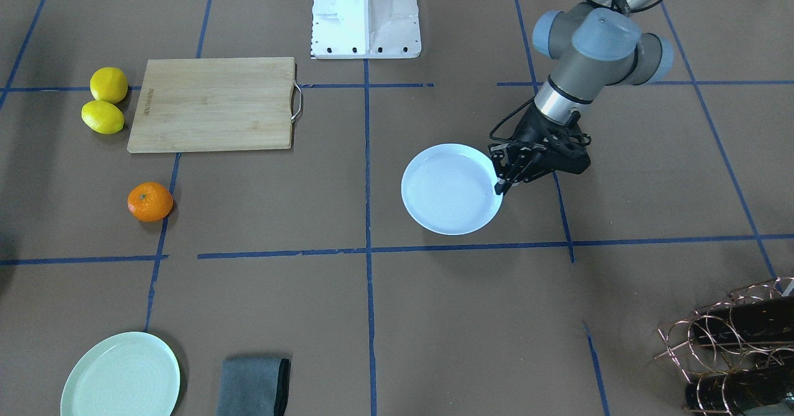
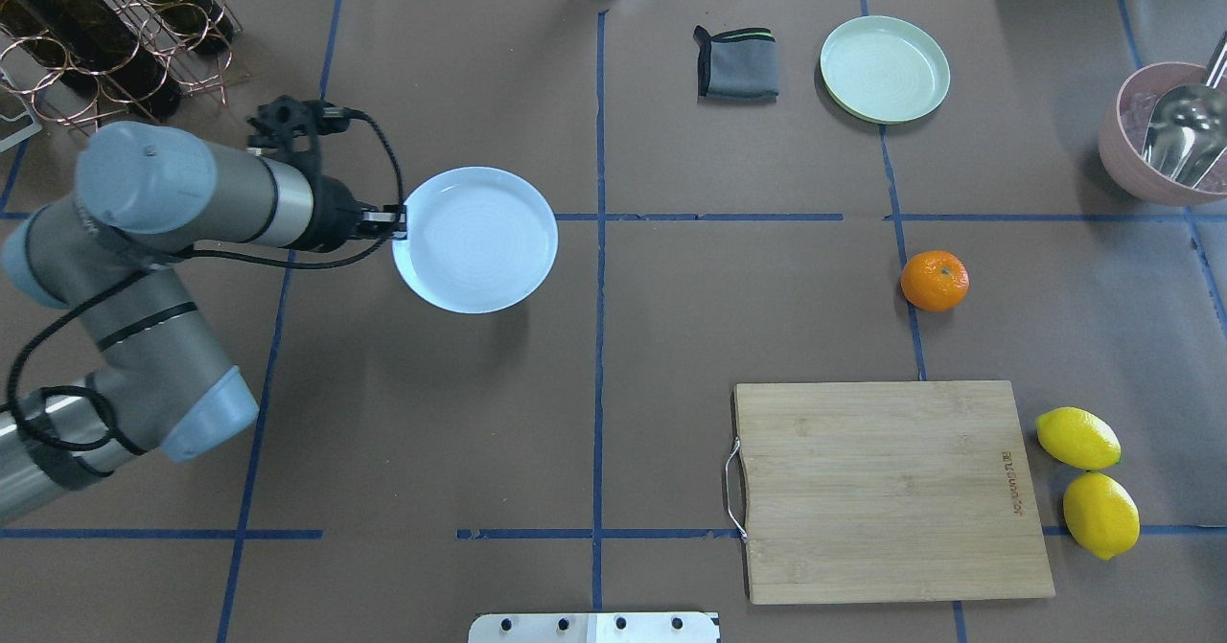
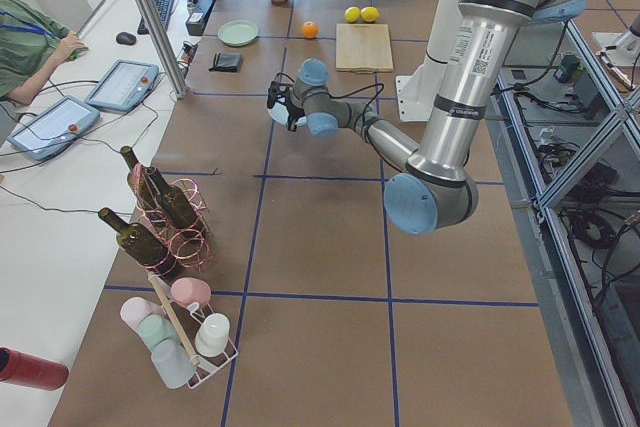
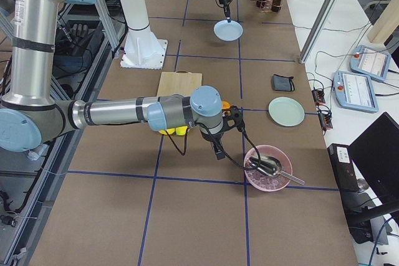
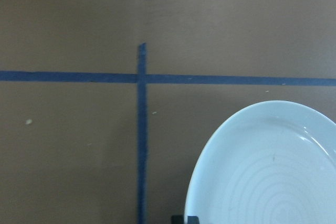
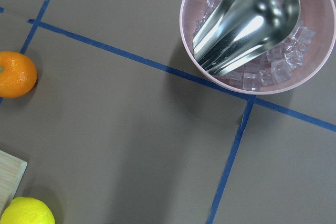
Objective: Pick orange to plate
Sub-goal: 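Slide the pale blue plate with the left gripper toward the table center, then release the plate and withdraw the left arm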
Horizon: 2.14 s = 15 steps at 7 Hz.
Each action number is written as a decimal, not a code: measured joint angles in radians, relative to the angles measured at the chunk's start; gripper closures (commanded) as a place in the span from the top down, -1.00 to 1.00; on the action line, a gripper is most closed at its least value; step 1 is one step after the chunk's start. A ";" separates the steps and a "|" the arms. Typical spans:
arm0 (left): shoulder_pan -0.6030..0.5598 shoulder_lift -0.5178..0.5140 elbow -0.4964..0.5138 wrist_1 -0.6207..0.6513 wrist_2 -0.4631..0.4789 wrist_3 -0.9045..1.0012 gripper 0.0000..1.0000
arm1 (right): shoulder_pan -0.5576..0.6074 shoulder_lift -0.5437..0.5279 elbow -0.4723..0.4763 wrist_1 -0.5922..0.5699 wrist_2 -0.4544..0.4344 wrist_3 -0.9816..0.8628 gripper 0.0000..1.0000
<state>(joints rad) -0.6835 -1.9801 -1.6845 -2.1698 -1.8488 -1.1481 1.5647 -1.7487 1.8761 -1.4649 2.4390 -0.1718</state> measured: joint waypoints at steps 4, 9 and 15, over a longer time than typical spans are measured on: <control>0.163 -0.191 0.180 0.009 0.158 -0.058 -1.00 | 0.000 0.001 -0.002 0.000 0.000 0.000 1.00; 0.174 -0.190 0.165 0.016 0.165 -0.013 1.00 | 0.000 0.008 0.003 0.004 -0.002 0.026 1.00; -0.369 0.152 -0.192 0.353 -0.270 0.759 1.00 | -0.042 0.011 0.023 0.090 -0.015 0.121 1.00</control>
<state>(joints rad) -1.0523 -1.8280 -1.8764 -1.8172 -2.1190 -0.3894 1.5232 -1.7373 1.8994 -1.3748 2.4239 -0.0513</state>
